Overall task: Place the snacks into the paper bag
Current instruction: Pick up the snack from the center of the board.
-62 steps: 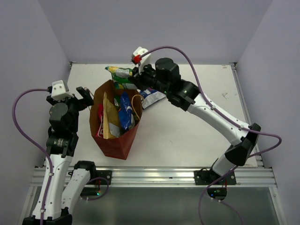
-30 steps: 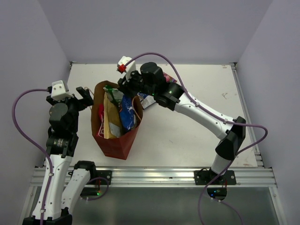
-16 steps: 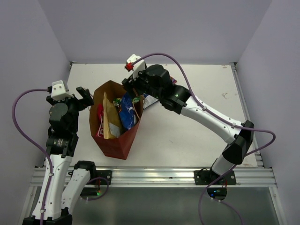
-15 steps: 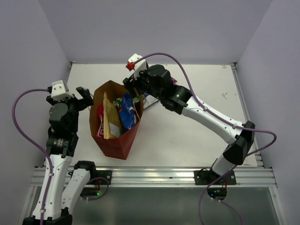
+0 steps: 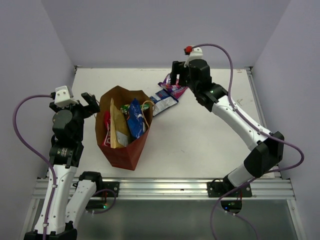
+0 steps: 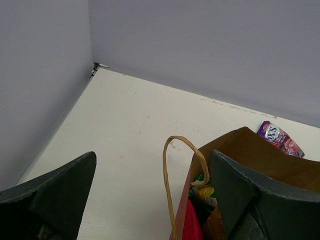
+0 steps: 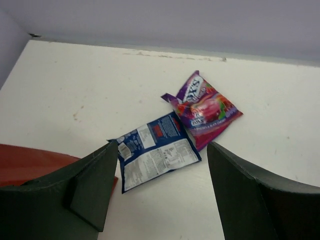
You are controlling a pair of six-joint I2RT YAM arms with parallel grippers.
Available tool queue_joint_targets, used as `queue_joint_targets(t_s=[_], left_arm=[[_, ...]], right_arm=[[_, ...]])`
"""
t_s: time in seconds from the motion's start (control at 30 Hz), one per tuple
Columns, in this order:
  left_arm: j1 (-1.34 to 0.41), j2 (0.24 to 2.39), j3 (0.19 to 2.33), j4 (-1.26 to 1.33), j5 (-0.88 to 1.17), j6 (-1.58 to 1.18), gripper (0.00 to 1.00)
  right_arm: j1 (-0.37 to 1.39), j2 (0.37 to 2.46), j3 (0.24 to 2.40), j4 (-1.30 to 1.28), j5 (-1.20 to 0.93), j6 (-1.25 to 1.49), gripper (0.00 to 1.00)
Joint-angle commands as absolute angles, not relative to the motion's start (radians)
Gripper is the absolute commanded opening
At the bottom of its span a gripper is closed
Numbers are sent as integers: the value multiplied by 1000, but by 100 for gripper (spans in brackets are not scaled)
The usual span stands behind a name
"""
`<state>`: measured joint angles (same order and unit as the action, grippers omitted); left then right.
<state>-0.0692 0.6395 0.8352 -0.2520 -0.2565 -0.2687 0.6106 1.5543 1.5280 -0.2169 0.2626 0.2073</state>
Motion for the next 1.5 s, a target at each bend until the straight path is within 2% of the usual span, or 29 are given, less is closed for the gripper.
queue_joint_targets(t_s=[0.0,0.2,0.53,0.9,1.47], left_arm=[[-77,644,830,-207,-249,-255,97],[-75,649,831,-207,-250,-253,97],[-66,649,834,-209,-241,-250,97],[-46,672,834,-207,-213,-255,97],[-29,689,834,-204,-186,-256,97]], right_arm=[[522,1540,1483,-209,209,412,76],[404,1650,1465,-190,85,520,76],[273,1825,1443,-112,3,753,79],[242,2028,1466,-6,-97,883,80],[242,2201,1473,179,-136,1025,80]])
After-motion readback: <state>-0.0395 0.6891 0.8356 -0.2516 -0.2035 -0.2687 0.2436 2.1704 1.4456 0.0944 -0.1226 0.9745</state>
